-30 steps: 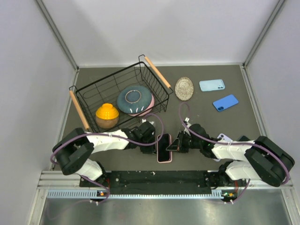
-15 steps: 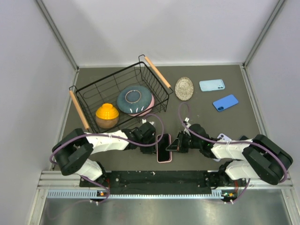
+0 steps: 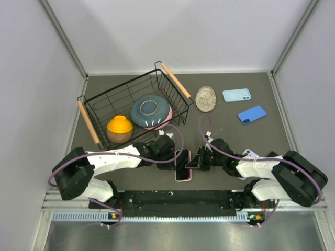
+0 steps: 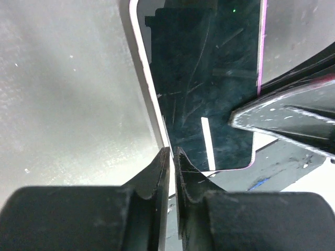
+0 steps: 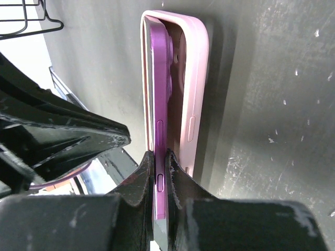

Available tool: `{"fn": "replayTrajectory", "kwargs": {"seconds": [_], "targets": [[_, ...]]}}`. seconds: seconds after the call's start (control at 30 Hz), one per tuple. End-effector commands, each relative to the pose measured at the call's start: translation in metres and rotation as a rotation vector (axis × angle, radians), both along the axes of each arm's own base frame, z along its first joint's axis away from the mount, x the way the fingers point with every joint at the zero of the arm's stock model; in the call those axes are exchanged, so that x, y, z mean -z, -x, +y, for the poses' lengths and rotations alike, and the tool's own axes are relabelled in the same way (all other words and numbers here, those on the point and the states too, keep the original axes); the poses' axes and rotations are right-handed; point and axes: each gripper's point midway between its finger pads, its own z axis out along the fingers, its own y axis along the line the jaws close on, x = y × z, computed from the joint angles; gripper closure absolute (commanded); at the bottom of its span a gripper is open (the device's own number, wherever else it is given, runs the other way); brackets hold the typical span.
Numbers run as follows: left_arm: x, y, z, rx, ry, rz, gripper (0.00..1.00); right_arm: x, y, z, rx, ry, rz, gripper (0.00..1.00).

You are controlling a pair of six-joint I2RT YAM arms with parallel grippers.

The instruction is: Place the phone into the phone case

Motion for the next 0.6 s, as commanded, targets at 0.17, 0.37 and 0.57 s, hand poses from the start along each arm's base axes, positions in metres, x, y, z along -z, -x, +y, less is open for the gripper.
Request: {"fn": "replayTrajectory", "kwargs": {"seconds": [0.17, 0.37, 0.57], "targets": [[-0.016, -0.013, -0.016, 0.0, 0.041, -0.046, 0.82, 0.016, -0.001, -0.008, 0.016, 0.076, -0.001, 0.99], [-0.004, -0.015, -0.018, 0.01, 0.012, -0.038, 0.81, 0.015, -0.001, -0.008, 0.019, 0.078, 0.003, 0.94], [0.007, -0.016, -0.015, 0.013, -0.024, -0.033, 0.81, 0.011, -0.003, -0.009, 0.027, 0.093, 0.002, 0.82]]}}
